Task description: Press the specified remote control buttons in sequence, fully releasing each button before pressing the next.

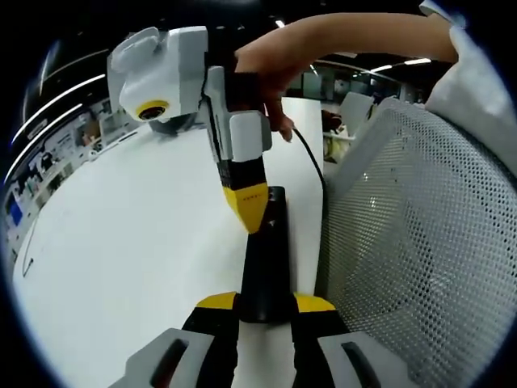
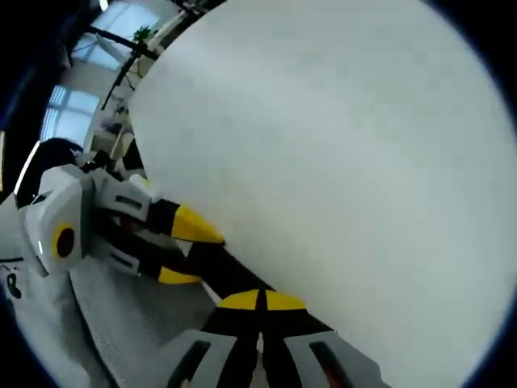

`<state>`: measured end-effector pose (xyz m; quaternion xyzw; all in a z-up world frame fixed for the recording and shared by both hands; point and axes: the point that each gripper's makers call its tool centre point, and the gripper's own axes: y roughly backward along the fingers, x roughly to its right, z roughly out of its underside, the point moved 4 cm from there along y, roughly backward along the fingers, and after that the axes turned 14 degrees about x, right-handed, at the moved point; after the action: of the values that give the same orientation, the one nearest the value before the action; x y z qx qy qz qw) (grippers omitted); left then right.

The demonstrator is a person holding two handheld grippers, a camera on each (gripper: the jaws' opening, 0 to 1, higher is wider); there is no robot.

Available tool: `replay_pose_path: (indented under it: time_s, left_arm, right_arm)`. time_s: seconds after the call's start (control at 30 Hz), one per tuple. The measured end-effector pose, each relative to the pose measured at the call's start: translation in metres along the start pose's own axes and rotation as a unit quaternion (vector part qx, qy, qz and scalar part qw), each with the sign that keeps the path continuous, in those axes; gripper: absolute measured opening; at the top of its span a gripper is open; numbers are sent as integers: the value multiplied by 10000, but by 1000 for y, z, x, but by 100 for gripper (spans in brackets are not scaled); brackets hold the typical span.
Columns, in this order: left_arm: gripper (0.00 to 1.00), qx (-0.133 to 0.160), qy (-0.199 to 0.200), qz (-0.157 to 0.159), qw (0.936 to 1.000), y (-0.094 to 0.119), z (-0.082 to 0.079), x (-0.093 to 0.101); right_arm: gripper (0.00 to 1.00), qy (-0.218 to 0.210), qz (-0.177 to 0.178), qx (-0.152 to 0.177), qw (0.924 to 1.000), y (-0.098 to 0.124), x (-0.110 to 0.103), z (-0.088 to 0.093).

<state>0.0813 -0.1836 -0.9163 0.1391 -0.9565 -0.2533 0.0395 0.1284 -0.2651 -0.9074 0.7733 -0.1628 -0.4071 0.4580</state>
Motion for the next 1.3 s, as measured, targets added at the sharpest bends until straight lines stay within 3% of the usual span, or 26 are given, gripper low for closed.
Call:
replay_pose_path:
  time_s: [0.17,0.33,0.8,1.1,1.2,1.3]
  left_arm:
    - [24,4,2,2,10000,0,0,0]
    - [24,45,12,-20,10000,0,0,0]
    - [24,14,-5,-48,10000,1,0,1]
    - [24,0,-48,-76,10000,0,-1,0]
    - [24,1,-43,-74,10000,-1,-1,0]
    - [24,2,-104,-88,9999,-1,-1,1]
  right_arm:
    - [0,-262,124,317,9991,2,-1,2]
    - [0,63,258,276,9993,1,-5,2]
    - [0,-194,291,539,9979,9,-9,7]
    - [0,-167,210,441,9987,6,-15,12]
    - [0,35,358,237,9991,2,-12,19]
    - [0,-20,336,307,9990,4,-14,16]
